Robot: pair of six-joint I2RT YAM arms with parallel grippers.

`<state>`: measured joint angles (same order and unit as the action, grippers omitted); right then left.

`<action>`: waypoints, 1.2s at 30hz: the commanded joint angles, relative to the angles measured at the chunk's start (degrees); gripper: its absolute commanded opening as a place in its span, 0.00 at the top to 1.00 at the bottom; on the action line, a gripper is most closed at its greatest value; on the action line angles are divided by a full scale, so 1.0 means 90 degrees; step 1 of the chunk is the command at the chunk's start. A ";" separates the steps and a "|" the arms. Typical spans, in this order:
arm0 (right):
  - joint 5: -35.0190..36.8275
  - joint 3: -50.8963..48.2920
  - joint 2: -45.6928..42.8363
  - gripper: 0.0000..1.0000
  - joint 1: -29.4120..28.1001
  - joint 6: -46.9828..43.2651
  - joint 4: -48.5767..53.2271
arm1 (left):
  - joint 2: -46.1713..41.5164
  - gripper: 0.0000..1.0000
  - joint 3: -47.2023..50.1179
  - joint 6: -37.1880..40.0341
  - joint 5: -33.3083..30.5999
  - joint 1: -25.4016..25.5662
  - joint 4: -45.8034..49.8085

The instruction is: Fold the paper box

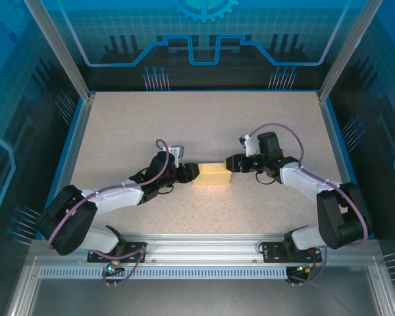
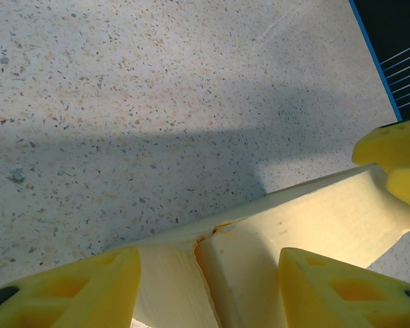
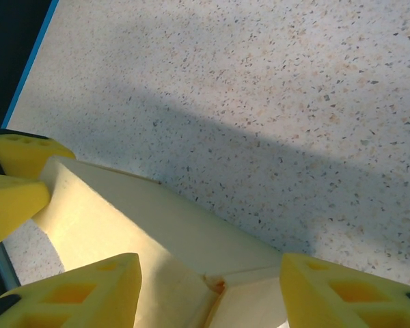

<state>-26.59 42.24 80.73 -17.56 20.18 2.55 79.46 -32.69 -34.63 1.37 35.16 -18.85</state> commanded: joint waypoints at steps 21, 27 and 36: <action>-0.0798 -0.0827 0.0266 0.63 0.0461 0.0122 -0.0305 | 0.0153 0.44 0.0067 -0.0028 -0.0018 0.0043 0.0208; -0.0615 -0.1227 0.0298 0.69 0.0466 0.0293 -0.0653 | 0.0209 0.44 0.0277 -0.0162 -0.0037 0.0039 -0.0018; -0.0430 -0.1208 0.0079 0.73 0.0397 0.0398 -0.0692 | 0.0132 0.44 0.0152 -0.0174 0.0030 0.0039 0.0025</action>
<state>-35.68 33.30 80.71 -13.82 24.43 -11.07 80.16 -31.73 -36.10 1.37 35.42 -21.56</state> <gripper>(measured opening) 0.261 0.564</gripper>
